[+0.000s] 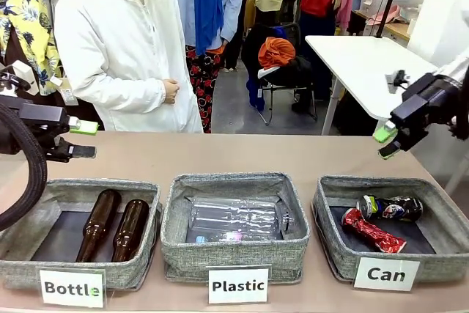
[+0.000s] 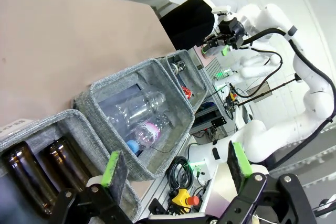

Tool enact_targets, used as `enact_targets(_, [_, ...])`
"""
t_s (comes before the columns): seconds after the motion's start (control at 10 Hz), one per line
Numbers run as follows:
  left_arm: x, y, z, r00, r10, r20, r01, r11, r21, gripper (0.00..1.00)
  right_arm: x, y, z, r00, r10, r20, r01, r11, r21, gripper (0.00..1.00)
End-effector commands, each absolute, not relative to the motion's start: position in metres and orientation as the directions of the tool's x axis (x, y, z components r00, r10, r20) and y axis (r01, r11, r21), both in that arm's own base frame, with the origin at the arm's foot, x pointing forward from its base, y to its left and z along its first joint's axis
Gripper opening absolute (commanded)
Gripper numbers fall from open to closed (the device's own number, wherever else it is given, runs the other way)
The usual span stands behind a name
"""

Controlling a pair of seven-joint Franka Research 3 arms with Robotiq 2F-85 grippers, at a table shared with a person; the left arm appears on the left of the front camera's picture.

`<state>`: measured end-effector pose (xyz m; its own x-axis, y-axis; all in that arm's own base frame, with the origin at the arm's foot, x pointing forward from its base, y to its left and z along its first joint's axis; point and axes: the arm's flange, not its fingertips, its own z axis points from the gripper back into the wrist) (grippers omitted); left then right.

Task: Sort the can waste into the basket.
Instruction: Pick up the can waste from the table and place it in the right Fabric basket.

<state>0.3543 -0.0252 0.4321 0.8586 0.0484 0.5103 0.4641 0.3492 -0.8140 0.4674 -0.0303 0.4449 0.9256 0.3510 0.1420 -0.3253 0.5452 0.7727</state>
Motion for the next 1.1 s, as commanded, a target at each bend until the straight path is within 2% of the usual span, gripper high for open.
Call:
enact_targets(0.0, [0.353, -0.025, 0.431, 0.850, 0.047, 0.525, 0.479, 0.343, -0.808, 1.00, 0.445, -0.028, 0.454, 0.600, -0.766, 0.229, -0.172, 0.156, 0.973, 1.00])
enact_targets(0.1, [0.353, -0.025, 0.431, 0.850, 0.047, 0.525, 0.479, 0.343, -0.808, 1.00, 0.442, -0.018, 0.453, 0.531, -0.804, 0.268, -0.200, 0.188, 0.962, 1.00])
enact_targets(0.2, [0.353, -0.025, 0.431, 0.850, 0.047, 0.525, 0.479, 0.343, -0.808, 1.00, 0.444, 0.003, 0.453, 0.631, -0.723, 0.283, -0.241, 0.164, 0.957, 1.00])
enact_targets(0.3, [0.353, -0.025, 0.431, 0.850, 0.047, 0.525, 0.479, 0.343, -0.808, 1.00, 0.450, 0.040, 0.448, 0.761, -0.562, 0.324, -0.254, 0.201, 0.946, 1.00])
enact_targets(0.4, [0.353, -0.025, 0.431, 0.850, 0.047, 0.525, 0.479, 0.343, -0.808, 1.00, 0.462, 0.068, 0.440, 0.863, -0.360, 0.354, -0.232, 0.340, 0.912, 1.00])
enact_targets(0.5, [0.353, -0.025, 0.431, 0.850, 0.047, 0.525, 0.479, 0.343, -0.808, 1.00, 0.451, -0.016, 0.451, 0.963, -0.221, 0.153, -0.082, 0.299, 0.951, 1.00])
enact_targets(1.0, [0.353, -0.025, 0.431, 0.850, 0.047, 0.525, 0.479, 0.343, -0.808, 1.00, 0.451, -0.016, 0.451, 0.963, -0.221, 0.153, -0.082, 0.299, 0.951, 1.00])
